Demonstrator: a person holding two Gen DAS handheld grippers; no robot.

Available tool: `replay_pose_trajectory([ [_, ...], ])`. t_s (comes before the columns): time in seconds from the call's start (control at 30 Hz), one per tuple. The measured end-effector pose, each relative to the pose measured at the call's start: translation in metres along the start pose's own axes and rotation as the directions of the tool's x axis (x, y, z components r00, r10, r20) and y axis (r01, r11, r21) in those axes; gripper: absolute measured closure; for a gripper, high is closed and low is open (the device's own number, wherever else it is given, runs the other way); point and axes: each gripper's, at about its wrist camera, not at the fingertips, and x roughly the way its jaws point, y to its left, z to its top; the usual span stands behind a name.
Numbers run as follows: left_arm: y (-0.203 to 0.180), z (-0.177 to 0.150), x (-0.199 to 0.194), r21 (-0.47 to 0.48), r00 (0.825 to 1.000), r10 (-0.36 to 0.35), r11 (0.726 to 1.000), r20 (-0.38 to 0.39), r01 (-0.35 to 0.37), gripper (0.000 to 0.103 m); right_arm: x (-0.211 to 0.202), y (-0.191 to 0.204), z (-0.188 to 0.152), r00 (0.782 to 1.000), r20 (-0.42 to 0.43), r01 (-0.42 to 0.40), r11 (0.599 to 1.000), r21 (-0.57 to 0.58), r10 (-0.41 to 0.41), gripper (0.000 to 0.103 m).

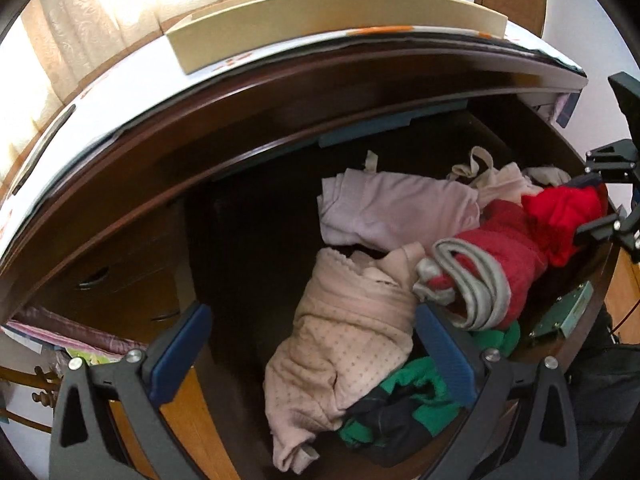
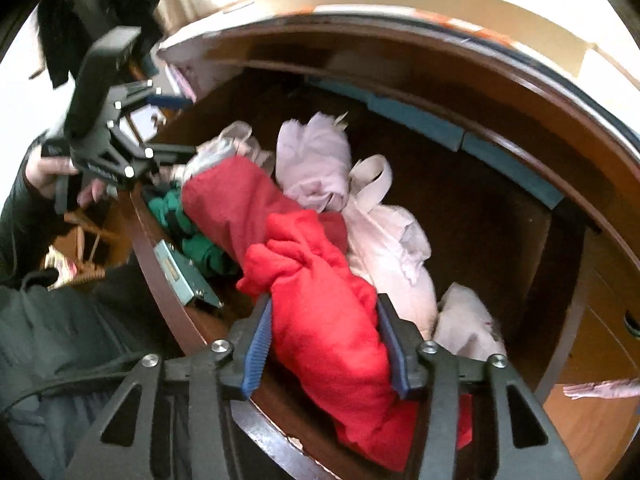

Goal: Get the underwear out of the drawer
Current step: 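Grasp the red garment with the right gripper while the left gripper grasps the pink underwear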

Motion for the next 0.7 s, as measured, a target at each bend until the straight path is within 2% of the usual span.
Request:
replay_pose_trajectory([
  [0.07,-0.001,0.001,0.003,0.007,1.0,-0.021,1.0,-0.015,0.021,0.0,-0.009,-0.007,0.0,0.999,0.047,-0.002,0.999,0.044,0.0,0.052],
  [0.23,-0.015,0.003,0.01,0.094,0.999,-0.01,0.995,-0.048,0.015,0.001,-0.025,-0.021,0.005,0.988,0.153,0.013,0.991,0.137,-0.034,0.053],
  [0.33,-0.017,0.005,0.017,0.104,0.997,-0.016,0.994,-0.074,0.023,0.007,-0.027,-0.023,0.009,0.982,0.188,0.004,0.987,0.161,-0.034,0.053],
  [0.47,-0.016,0.009,0.028,0.107,0.99,-0.031,0.993,-0.138,0.046,0.018,-0.021,-0.021,0.013,0.978,0.206,-0.024,0.983,0.18,-0.014,0.053],
  [0.63,-0.025,0.014,0.042,0.168,0.977,-0.035,0.983,-0.208,0.071,0.02,-0.014,-0.019,0.022,0.976,0.216,-0.036,0.983,0.179,-0.003,0.053],
  [0.7,-0.03,0.017,0.049,0.191,0.973,-0.039,0.978,-0.227,0.083,0.027,-0.011,-0.019,0.024,0.977,0.215,-0.038,0.984,0.175,-0.001,0.053],
])
